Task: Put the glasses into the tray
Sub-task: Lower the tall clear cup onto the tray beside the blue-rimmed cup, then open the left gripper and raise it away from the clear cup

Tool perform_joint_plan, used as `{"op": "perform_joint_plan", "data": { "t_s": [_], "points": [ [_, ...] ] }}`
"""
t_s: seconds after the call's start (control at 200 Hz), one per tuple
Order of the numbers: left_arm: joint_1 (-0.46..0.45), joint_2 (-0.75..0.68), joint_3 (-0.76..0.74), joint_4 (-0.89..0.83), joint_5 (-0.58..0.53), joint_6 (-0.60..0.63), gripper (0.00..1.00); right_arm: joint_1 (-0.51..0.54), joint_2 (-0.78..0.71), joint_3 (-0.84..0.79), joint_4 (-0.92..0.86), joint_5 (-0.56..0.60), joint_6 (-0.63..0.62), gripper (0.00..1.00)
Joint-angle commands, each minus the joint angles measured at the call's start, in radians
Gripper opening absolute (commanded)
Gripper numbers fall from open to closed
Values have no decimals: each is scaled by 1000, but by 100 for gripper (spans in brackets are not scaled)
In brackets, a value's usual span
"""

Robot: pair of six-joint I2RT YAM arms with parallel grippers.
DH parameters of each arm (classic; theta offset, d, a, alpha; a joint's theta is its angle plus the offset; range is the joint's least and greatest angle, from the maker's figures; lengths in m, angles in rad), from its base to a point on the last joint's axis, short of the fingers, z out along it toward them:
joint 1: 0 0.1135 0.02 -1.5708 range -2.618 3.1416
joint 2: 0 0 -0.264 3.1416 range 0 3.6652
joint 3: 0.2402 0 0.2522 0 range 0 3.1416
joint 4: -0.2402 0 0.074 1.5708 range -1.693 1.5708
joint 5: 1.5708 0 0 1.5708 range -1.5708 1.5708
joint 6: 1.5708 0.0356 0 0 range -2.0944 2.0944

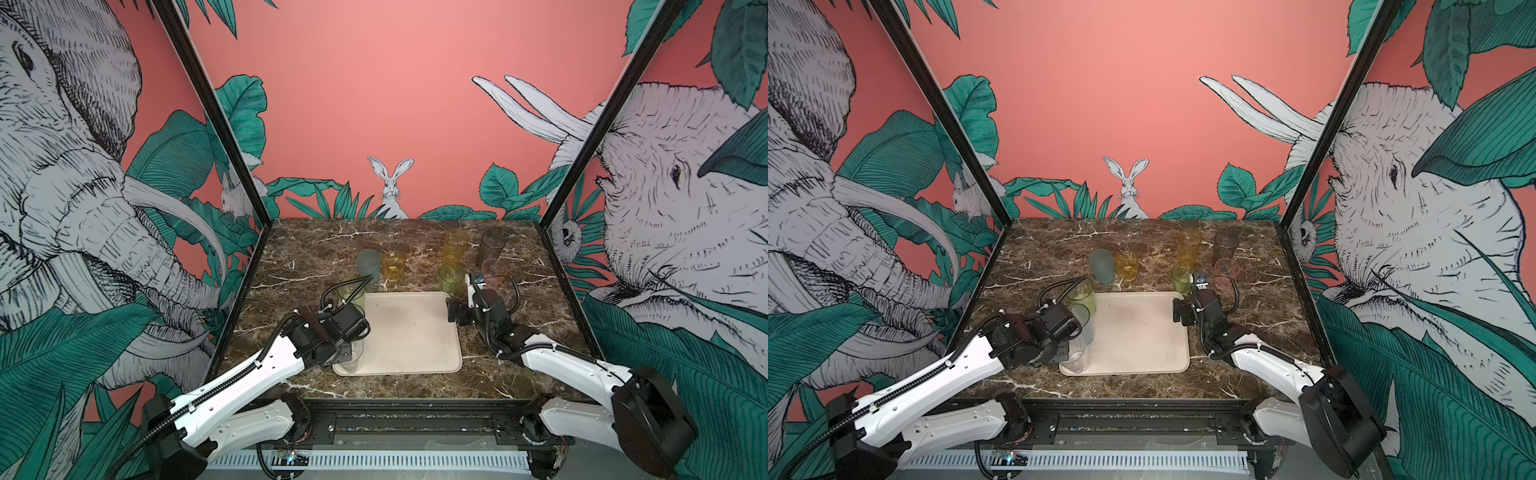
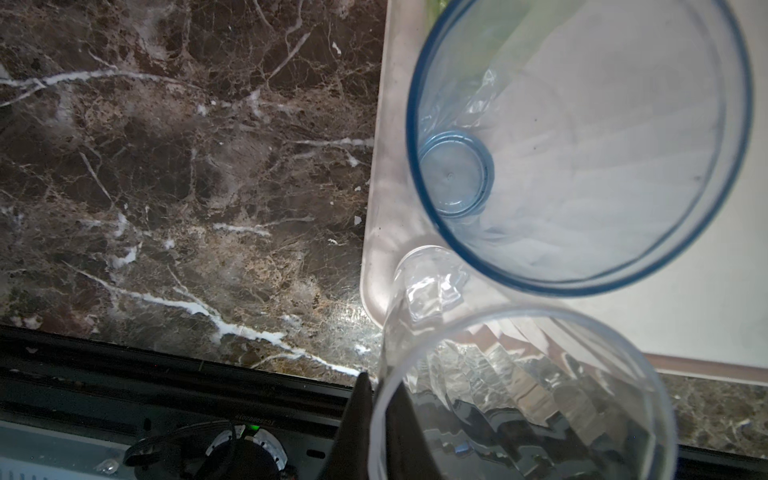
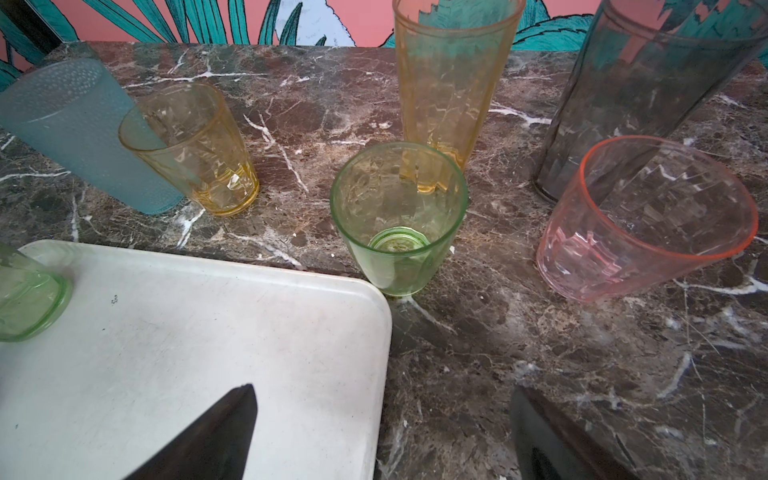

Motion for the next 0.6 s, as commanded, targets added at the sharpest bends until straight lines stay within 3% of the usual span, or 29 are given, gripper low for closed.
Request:
{"op": "perform_joint_plan", "data": {
  "t_s": [0.0, 0.08, 0.595],
  "points": [
    [6, 8, 15, -55, 5, 2, 20, -5, 3, 37, 3, 0, 3, 97],
    [8, 7, 28, -62, 0, 8, 25, -6, 6, 40, 3, 0, 3, 97],
    [19, -4, 130, -101, -37, 52, 34, -4, 22, 48, -5, -3, 3, 97]
  ]
}}
